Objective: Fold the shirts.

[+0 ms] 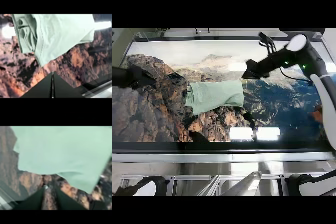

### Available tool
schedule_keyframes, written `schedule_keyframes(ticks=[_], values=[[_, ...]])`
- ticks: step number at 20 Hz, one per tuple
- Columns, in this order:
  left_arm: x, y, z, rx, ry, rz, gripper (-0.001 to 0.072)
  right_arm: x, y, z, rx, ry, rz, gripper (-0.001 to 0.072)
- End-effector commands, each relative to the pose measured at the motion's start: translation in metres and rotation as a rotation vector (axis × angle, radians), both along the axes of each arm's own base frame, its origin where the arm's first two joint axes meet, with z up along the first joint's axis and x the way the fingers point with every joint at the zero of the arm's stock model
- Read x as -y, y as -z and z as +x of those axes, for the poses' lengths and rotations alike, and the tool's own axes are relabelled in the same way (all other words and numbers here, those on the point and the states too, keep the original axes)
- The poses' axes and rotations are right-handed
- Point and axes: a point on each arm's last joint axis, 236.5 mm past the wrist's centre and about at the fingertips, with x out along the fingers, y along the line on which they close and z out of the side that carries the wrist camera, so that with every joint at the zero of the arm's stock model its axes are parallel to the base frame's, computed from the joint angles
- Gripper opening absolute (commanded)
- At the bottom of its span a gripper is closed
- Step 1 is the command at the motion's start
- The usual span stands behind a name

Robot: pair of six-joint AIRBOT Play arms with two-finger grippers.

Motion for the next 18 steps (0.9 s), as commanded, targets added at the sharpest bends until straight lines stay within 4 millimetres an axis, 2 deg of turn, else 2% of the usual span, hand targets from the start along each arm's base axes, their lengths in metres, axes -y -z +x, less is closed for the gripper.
schedule_keyframes(ticks=[1,3,5,10,13,17,18], values=[[0.000,0.004,-0.027,0.008,-0.032,0.002,0.0014,0.043,0.043,0.006,-0.079,0.132,-0.022,0.0706],[0.002,0.006,-0.034,0.029,-0.050,0.003,0.0014,0.044,0.081,0.018,-0.131,0.172,-0.014,0.0707],[0.003,0.004,-0.040,0.047,-0.057,0.006,0.0014,0.032,0.111,0.022,-0.205,0.195,0.054,0.0707],[0.005,-0.002,-0.049,0.074,-0.063,0.013,0.0014,-0.001,0.156,0.011,-0.294,0.146,0.125,0.0706],[0.005,-0.003,-0.049,0.073,-0.065,0.011,0.0014,-0.022,0.158,0.010,-0.274,0.115,0.148,0.0705],[0.005,-0.003,-0.049,0.065,-0.074,0.004,0.0014,-0.050,0.144,0.029,-0.199,0.158,0.195,0.0696],[0.005,-0.003,-0.049,0.065,-0.075,0.004,0.0014,-0.058,0.137,0.037,-0.172,0.179,0.214,0.0549]])
